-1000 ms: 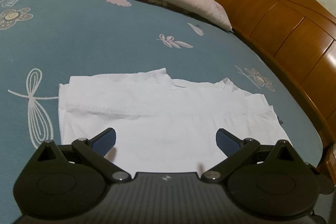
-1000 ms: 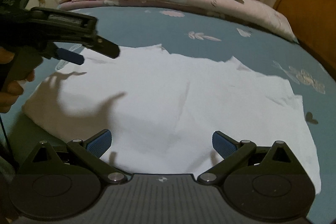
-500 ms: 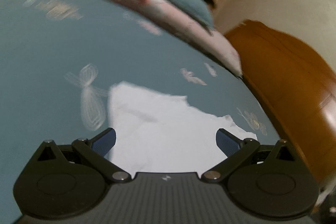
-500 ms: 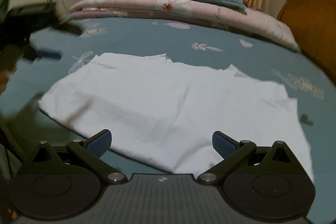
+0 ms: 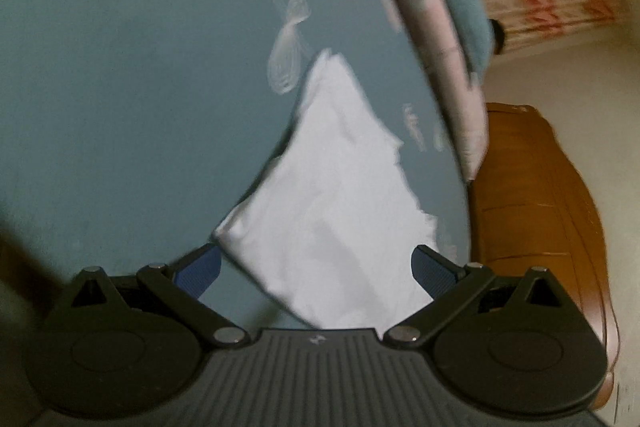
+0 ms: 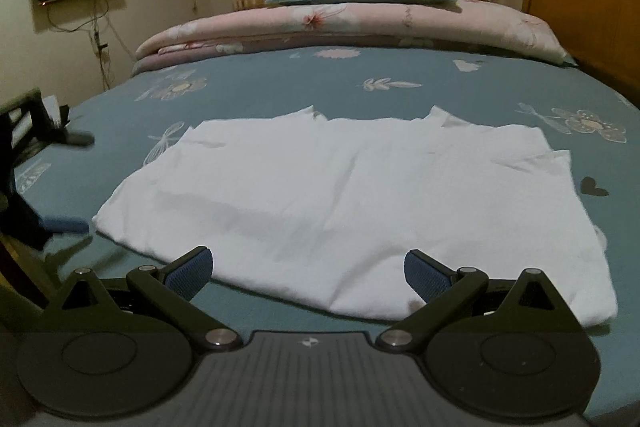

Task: Fold clothes
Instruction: 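Roll the left gripper sideways and lower it to the shirt's edge while the right gripper approaches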

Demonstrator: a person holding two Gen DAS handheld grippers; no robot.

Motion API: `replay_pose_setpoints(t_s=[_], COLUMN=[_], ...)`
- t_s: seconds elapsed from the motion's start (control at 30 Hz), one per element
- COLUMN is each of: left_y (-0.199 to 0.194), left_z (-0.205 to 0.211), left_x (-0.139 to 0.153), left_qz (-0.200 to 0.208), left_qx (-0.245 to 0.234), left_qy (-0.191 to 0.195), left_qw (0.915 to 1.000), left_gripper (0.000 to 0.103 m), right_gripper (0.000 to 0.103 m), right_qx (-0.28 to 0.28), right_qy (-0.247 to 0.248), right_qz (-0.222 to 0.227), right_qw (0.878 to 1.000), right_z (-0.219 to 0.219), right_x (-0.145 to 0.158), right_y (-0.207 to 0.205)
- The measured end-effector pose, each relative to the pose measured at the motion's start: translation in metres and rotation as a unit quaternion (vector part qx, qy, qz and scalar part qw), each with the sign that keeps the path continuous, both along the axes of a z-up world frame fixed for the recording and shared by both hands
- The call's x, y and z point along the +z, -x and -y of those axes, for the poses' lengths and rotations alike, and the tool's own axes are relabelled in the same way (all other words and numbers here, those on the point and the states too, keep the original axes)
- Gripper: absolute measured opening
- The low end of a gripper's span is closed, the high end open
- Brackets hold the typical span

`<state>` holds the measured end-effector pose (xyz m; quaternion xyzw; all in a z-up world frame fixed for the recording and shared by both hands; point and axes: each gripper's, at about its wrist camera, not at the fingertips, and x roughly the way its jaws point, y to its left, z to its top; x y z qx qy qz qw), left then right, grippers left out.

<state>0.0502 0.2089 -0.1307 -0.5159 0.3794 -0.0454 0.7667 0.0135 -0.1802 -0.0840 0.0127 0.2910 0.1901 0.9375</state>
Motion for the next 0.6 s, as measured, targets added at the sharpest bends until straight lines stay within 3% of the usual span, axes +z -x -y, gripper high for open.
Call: replay_pose_setpoints(t_s=[0.17,0.33,0.6], left_y=[-0.002,-0.002,-0.003], left_z=[0.002,0.002,-0.008], left_x=[-0.011,-0.011,-0.024], left_qz=[0.012,0.031,0.087], left_qx=[0.034,0.053,0.058], left_qy=[0.027,0.029,0.105], left_qw=[0.9990,0.9977,0.9889], left_gripper=[0.102,0.102,0.102], right_gripper=[0.103,0.103,0.103], right_qx=[-0.004,0.012,0.090], right_qy=[0.006,0.022,0.104], right_qz=[0.001,0.014,0.079], right_qw=[1.000,1.000,0.987], right_z=[-0.005,-0.017,-0.069], right_x=[0.000,0.005,0.023], right_y=[-0.001,0.003,0.005])
